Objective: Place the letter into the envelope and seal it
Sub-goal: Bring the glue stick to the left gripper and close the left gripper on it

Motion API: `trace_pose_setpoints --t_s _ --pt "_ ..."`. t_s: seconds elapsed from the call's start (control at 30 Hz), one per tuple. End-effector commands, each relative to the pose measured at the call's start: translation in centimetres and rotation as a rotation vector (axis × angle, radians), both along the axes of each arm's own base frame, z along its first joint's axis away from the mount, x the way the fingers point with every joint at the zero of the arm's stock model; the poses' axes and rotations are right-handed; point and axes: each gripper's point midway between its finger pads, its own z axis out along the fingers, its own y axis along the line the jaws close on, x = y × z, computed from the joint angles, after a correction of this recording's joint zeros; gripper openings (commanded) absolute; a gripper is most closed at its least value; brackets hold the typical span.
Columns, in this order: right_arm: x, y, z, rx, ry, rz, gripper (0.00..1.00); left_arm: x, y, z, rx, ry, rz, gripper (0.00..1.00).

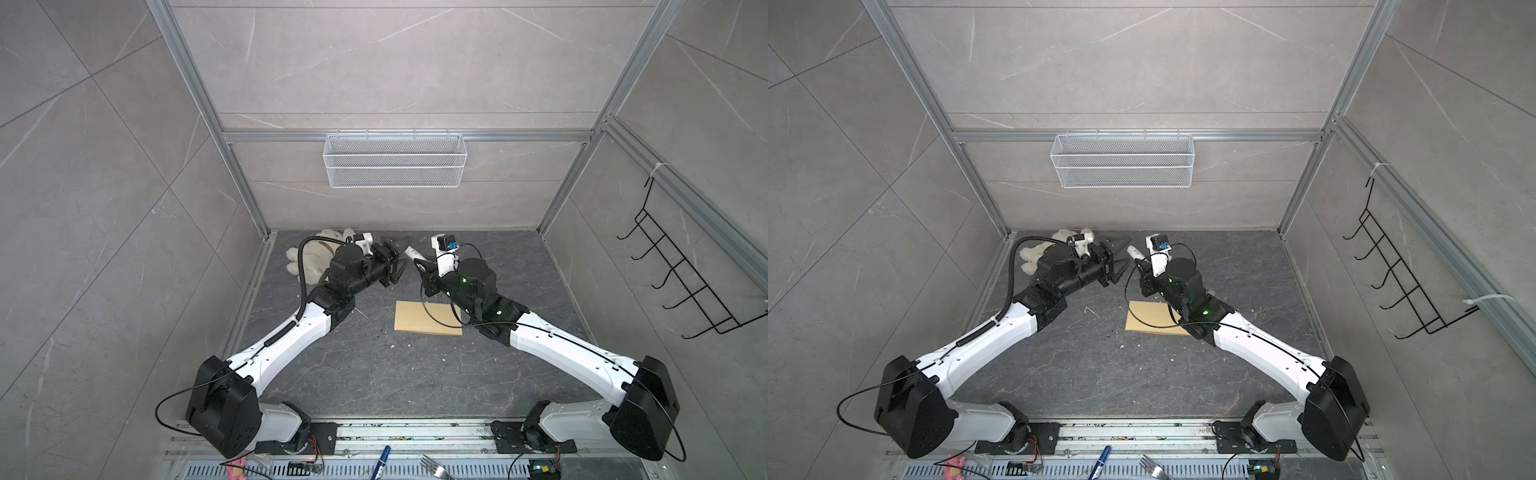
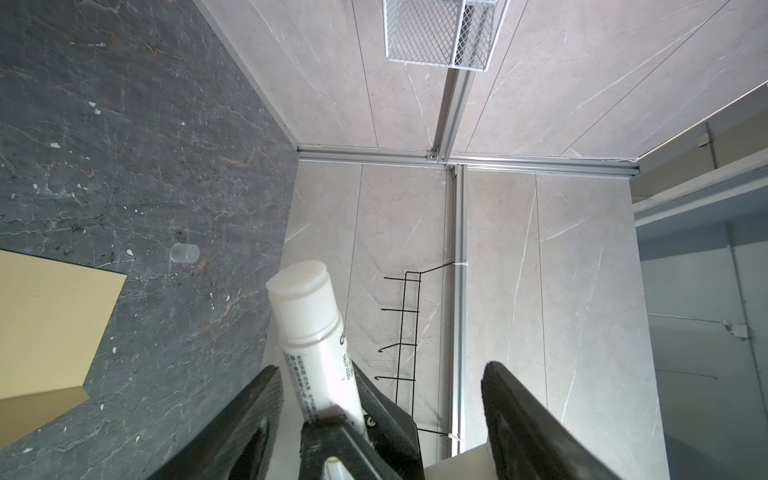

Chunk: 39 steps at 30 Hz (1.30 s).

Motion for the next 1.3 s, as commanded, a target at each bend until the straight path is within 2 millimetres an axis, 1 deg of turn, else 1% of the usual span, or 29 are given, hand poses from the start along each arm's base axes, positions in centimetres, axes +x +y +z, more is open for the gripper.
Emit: trace_pose_setpoints --t_s 0.0,0.17,0.27,0.5,0.63,0.73,0.83,0.93,1.0,1.07,1.13,1.17,1.2,1.27 --pt "0.2 0.5 2.4 0.027 -0.063 -0.003 0.0 0.0 -0.6 2.3 -0.076 -0.009 -0.035 0.74" --pt "0.2 0.4 2.1 0.021 -0.062 -0.011 0.0 0.2 -0.7 1.8 -0.074 0.006 -0.034 0.69" --pt "0.2 0.4 2.2 0.018 -0.061 -0.011 0.0 0.3 -0.8 1.6 -0.072 0.008 -0.035 0.61" --pt "0.2 0.7 2.1 0.018 -0.055 -0.002 0.0 0.5 -1.3 1.2 -0.086 0.037 -0.05 0.56" --pt "0.2 0.9 2.0 0.015 -0.054 0.0 0.0 0.5 -1.5 1.2 -0.093 0.043 -0.057 0.5" --pt "0.1 1.1 1.7 0.009 -0.05 0.004 0.0 0.5 -1.7 1.0 -0.091 0.045 -0.059 0.41" --pt "0.1 1.2 1.7 0.005 -0.05 0.008 0.0 0.5 -1.7 0.8 -0.089 0.049 -0.062 0.28" --pt "0.0 1.3 1.4 0.001 -0.045 0.01 0.0 0.5 -1.7 0.5 -0.085 0.055 -0.061 0.1" --pt "-0.1 1.3 1.4 -0.002 -0.043 0.016 0.0 0.6 -1.8 0.4 -0.083 0.059 -0.062 0.01" --pt "-0.2 1.4 1.4 -0.002 -0.039 0.022 0.0 0.7 -1.8 0.2 -0.077 0.056 -0.061 0.0" --pt "-0.4 1.5 1.6 -0.001 -0.03 0.034 0.06 0.7 -1.9 0.0 -0.057 0.03 -0.062 0.0" --pt "-0.5 1.5 1.6 -0.002 -0.021 0.04 0.29 0.7 -1.8 0.0 -0.045 0.016 -0.059 0.0" --pt "-0.5 1.5 1.6 -0.001 -0.008 0.039 0.37 0.7 -1.7 -0.1 -0.03 0.004 -0.057 0.0" --pt "-0.6 1.5 1.7 -0.007 0.015 0.039 0.44 0.8 -1.4 -0.3 0.012 -0.028 -0.04 0.0"
